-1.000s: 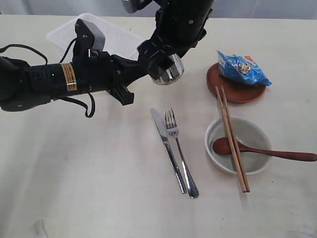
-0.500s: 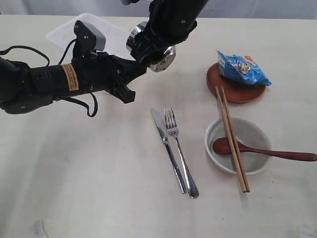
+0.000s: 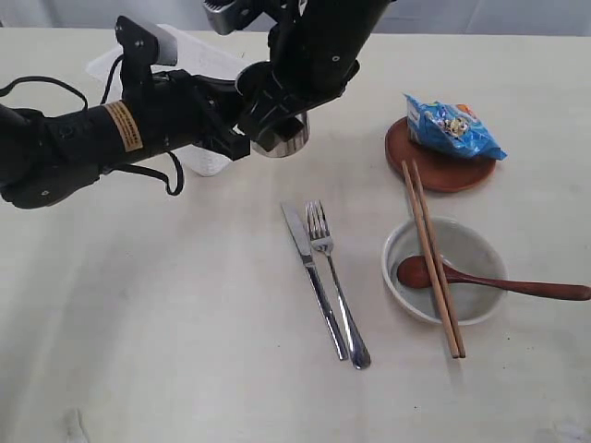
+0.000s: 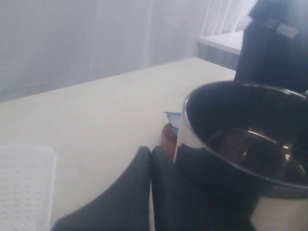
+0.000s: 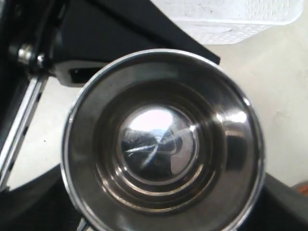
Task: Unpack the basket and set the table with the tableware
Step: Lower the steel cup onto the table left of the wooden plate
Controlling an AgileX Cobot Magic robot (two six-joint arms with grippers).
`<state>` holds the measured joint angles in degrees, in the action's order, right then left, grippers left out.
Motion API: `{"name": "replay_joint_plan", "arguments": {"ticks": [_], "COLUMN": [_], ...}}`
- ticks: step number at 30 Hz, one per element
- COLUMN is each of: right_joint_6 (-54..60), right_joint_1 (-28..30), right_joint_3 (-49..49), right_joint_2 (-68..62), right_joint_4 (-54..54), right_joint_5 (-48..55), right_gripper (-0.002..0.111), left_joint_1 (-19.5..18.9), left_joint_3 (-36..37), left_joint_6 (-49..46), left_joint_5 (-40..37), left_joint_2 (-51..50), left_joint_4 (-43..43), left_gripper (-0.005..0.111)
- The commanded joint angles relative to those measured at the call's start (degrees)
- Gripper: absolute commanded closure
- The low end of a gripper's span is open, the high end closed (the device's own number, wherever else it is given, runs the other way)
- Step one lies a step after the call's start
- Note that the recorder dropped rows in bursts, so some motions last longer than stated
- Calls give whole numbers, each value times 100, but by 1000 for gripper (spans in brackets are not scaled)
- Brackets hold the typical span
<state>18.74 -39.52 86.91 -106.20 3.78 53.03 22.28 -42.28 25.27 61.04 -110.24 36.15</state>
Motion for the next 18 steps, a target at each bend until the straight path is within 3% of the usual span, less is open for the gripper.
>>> {"name": "replay_joint_plan", "arguments": {"ticks": [1,6,10,18], "right_joint_6": [-79,-292,-500,-741], "right_joint_1": [12,12,40,546], "right_joint_3": [0,0,0,0], "right_joint_2": [-5,-170,-268,-268], "right_joint_4": [-164,-378,-446,-378], "right_joint_5": [-210,-313,-450,-280], "right_gripper": [109,109,109,109], "left_joint_1": [34,34,34,34], "left_joint_3": [-11,-11,-11,-11], "left_joint_6": [88,87,87,87], "left_joint_5": [59,154,-283,-658], "left_joint_2": [52,277,430,487], "left_joint_4": [201,237,237,237], "left_gripper": [107,107,107,107]}}
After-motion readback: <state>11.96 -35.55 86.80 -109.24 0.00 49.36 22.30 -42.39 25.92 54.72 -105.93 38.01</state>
